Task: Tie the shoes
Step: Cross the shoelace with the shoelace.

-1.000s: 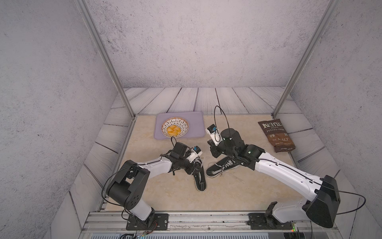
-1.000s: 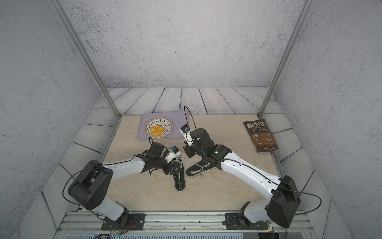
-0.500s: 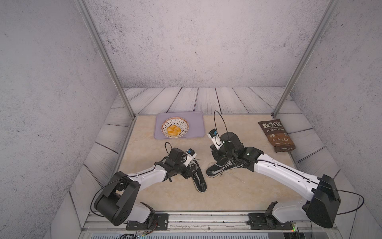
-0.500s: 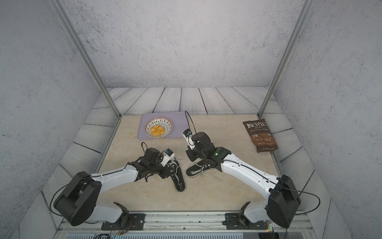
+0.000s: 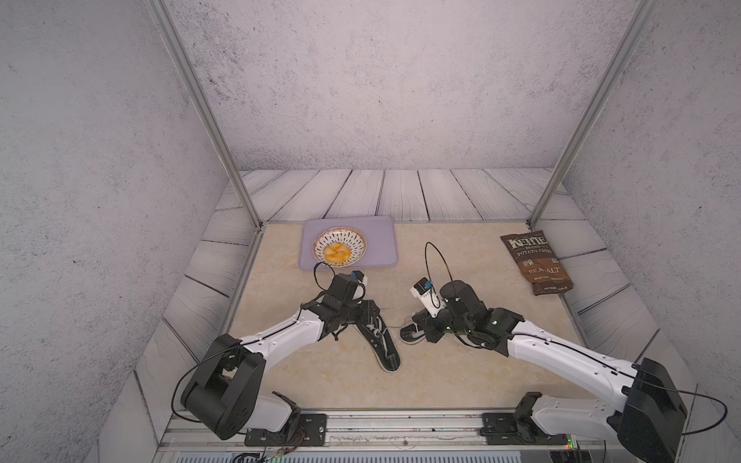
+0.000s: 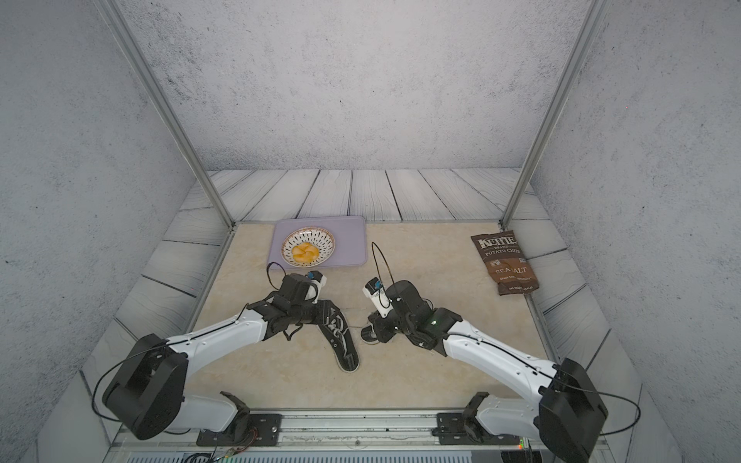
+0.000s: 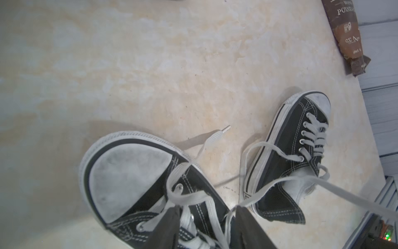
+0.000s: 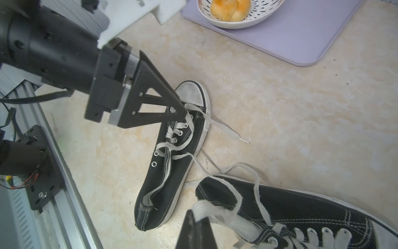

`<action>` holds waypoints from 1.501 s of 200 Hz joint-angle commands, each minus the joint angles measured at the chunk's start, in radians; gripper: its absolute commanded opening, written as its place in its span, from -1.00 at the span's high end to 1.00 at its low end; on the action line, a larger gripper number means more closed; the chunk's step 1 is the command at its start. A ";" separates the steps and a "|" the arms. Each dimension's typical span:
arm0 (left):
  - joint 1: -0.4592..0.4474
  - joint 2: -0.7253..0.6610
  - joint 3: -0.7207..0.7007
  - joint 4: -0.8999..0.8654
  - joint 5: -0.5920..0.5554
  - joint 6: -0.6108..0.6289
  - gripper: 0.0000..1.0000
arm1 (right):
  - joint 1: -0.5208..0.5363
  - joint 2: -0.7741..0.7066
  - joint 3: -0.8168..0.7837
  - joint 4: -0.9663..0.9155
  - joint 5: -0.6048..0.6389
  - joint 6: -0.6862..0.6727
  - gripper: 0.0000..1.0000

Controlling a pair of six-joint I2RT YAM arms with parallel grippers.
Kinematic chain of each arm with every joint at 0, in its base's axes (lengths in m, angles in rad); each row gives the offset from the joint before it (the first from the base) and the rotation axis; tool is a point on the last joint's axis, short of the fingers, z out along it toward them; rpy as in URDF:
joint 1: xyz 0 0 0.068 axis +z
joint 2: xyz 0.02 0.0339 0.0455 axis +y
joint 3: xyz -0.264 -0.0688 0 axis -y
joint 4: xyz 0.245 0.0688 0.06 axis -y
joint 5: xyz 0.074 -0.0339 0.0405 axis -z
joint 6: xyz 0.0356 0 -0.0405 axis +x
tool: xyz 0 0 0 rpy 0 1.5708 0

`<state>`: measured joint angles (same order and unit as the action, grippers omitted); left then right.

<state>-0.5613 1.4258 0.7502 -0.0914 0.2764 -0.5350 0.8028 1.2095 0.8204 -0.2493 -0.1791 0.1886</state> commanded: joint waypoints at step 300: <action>-0.002 0.076 0.023 0.268 0.615 0.254 0.83 | -0.004 -0.114 0.090 0.035 0.108 -0.054 1.00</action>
<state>-0.5632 1.4799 0.7738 0.1257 0.6918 -0.3614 0.8028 1.1252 0.8547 -0.2268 -0.1047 0.1600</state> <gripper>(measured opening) 0.082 0.036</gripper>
